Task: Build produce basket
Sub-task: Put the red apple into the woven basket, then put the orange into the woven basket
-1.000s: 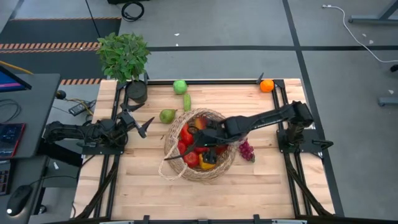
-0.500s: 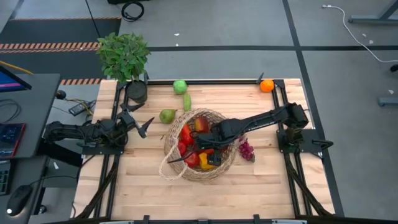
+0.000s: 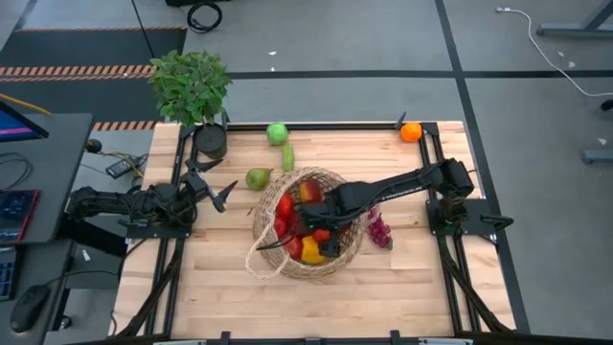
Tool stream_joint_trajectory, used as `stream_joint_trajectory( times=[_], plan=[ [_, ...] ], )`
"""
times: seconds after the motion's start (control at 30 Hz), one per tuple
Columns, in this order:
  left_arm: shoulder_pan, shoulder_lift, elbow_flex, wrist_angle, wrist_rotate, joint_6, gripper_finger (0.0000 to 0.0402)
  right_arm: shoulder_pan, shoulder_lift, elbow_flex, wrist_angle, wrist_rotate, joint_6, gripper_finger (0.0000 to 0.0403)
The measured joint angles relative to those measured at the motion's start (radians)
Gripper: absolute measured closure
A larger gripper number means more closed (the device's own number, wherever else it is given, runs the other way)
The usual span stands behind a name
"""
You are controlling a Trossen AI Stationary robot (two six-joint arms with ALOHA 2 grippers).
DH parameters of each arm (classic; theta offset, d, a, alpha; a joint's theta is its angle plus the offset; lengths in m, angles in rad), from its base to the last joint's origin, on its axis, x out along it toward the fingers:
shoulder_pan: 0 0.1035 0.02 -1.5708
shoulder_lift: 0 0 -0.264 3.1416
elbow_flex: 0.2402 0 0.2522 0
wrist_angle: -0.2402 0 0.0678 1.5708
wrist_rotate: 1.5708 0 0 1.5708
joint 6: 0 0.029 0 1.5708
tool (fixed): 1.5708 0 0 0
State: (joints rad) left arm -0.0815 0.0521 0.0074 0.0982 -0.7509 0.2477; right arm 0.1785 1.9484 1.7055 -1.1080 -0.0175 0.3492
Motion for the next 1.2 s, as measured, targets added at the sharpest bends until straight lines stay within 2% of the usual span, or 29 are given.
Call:
stream_joint_trajectory(
  times=[0.37, 0.5, 0.73, 0.93, 1.1, 1.2],
  plan=[
    [0.000, 0.000, 0.000, 0.001, 0.000, 0.000, 0.0014, -0.005, -0.081, 0.224, -0.143, 0.123, 0.008, 0.0004],
    [0.000, 0.000, 0.000, 0.001, 0.000, 0.000, 0.0014, -0.006, -0.165, 0.278, -0.142, 0.179, -0.008, 0.0005],
    [0.000, 0.000, 0.000, 0.001, 0.000, 0.000, 0.0014, -0.047, -0.349, 0.285, -0.099, 0.265, -0.027, 0.0010],
    [0.000, 0.000, 0.000, 0.001, 0.000, 0.000, 0.0014, -0.106, -0.508, 0.207, -0.105, 0.321, -0.013, 0.0011],
    [0.000, 0.000, 0.000, 0.001, 0.000, 0.000, 0.0014, -0.175, -0.652, 0.051, -0.075, 0.340, 0.021, 0.0012],
    [0.000, 0.000, 0.000, 0.001, 0.000, 0.000, 0.0014, -0.246, -0.731, -0.062, 0.003, 0.340, 0.044, 0.0011]
  ],
)
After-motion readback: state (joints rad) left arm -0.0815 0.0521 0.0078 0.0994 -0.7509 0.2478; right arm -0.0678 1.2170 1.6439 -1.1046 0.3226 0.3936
